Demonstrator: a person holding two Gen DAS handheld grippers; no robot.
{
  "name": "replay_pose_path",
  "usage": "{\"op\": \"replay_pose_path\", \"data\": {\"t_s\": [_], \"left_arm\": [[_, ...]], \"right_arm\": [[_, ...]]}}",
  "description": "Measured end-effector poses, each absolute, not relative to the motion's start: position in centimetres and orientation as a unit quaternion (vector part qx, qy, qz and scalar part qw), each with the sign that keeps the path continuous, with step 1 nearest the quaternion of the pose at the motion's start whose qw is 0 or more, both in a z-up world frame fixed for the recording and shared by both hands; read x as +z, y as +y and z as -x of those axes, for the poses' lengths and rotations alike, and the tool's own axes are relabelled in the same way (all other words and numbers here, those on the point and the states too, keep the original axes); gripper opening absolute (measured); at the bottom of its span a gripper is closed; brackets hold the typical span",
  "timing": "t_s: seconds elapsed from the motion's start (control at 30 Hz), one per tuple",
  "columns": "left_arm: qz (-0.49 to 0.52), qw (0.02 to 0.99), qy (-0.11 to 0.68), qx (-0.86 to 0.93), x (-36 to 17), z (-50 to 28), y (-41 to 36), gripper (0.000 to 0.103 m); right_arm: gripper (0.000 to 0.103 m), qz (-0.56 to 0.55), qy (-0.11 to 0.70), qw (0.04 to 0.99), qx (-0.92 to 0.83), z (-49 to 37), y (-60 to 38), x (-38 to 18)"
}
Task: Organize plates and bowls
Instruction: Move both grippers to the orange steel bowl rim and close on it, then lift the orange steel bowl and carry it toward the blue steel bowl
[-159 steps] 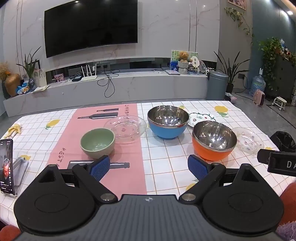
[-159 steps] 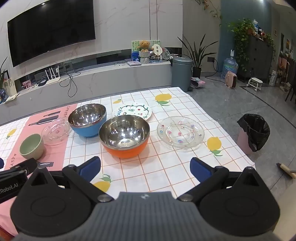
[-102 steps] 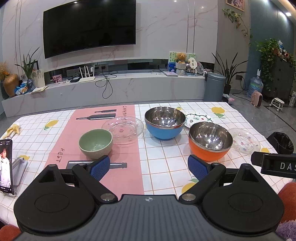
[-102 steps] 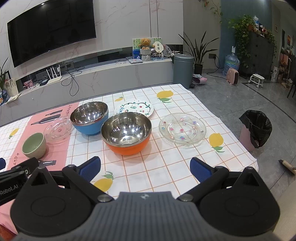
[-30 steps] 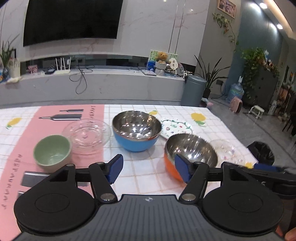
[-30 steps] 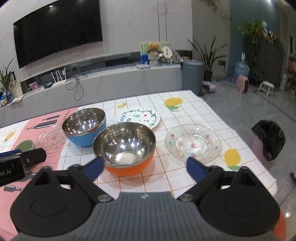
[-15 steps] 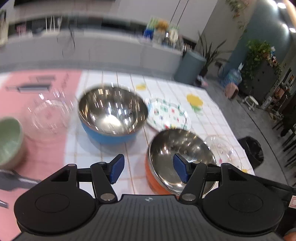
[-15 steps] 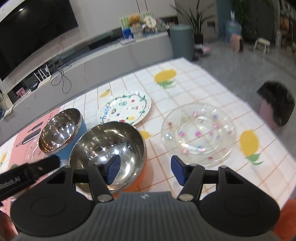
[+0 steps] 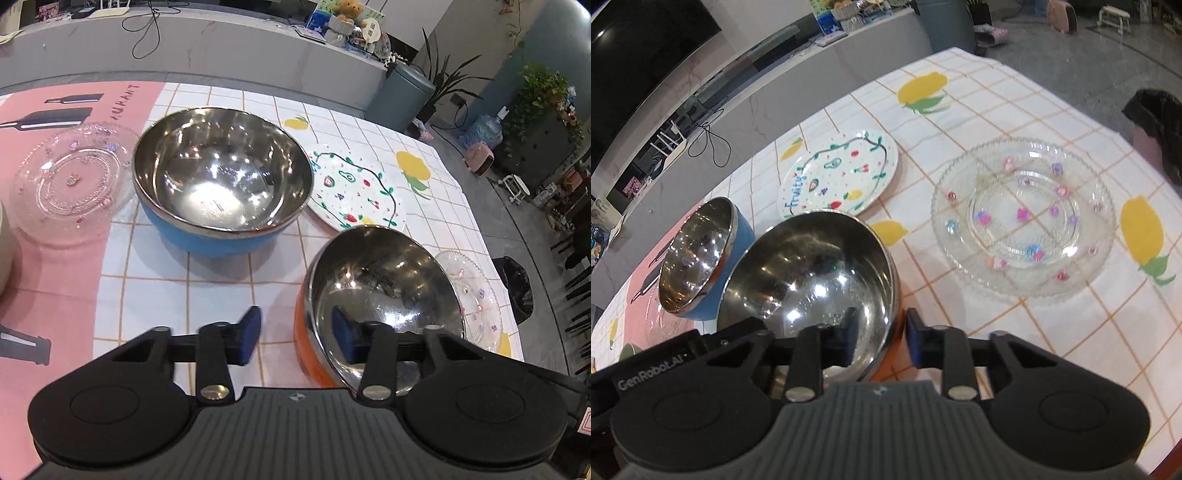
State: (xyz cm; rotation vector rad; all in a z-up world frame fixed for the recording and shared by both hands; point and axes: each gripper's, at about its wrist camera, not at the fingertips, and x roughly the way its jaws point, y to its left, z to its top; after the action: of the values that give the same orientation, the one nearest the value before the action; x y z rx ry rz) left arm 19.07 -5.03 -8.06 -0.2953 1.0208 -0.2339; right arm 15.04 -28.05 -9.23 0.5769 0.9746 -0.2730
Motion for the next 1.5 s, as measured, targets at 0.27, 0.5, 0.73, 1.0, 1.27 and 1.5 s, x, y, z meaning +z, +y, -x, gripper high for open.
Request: {"op": "replay_pose_path", "data": {"t_s": [0.27, 0.5, 0.73, 1.0, 1.27, 1.5], "left_arm": [[0.15, 0.852, 0.489, -0.115, -7.9, -18.9, -5.2, 0.018], [0.141, 0.861, 0.476, -0.109, -6.3, -17.1, -4.9, 0.017], [0.142, 0.871, 0.462, -0.09, -3.9, -14.0, -2.9, 0.017], [0.146, 0.881, 0.448, -0.054, -1.7, -9.8, 1.0, 0.017], [0.171, 0.875, 0.453, -0.024, -2.0, -6.2, 5.4, 0.017], [0.19, 0.867, 0.461, 0.008, -2.8, -4.2, 8.9, 0.016]], "right_arm": [[0.016, -0.272, 0.466, 0.831, -0.132, -14.9, -27.9, -9.2], [0.016, -0.265, 0.46, 0.838, -0.123, -13.6, -27.2, -7.6], [0.016, -0.265, 0.457, 0.844, -0.092, -11.3, -25.3, -5.5], [0.017, -0.264, 0.47, 0.842, -0.034, -8.9, -21.0, -4.3], [0.017, -0.251, 0.488, 0.835, 0.017, -7.3, -16.6, -3.5], [0.017, -0.237, 0.511, 0.825, 0.047, -7.6, -12.7, -4.1]]}}
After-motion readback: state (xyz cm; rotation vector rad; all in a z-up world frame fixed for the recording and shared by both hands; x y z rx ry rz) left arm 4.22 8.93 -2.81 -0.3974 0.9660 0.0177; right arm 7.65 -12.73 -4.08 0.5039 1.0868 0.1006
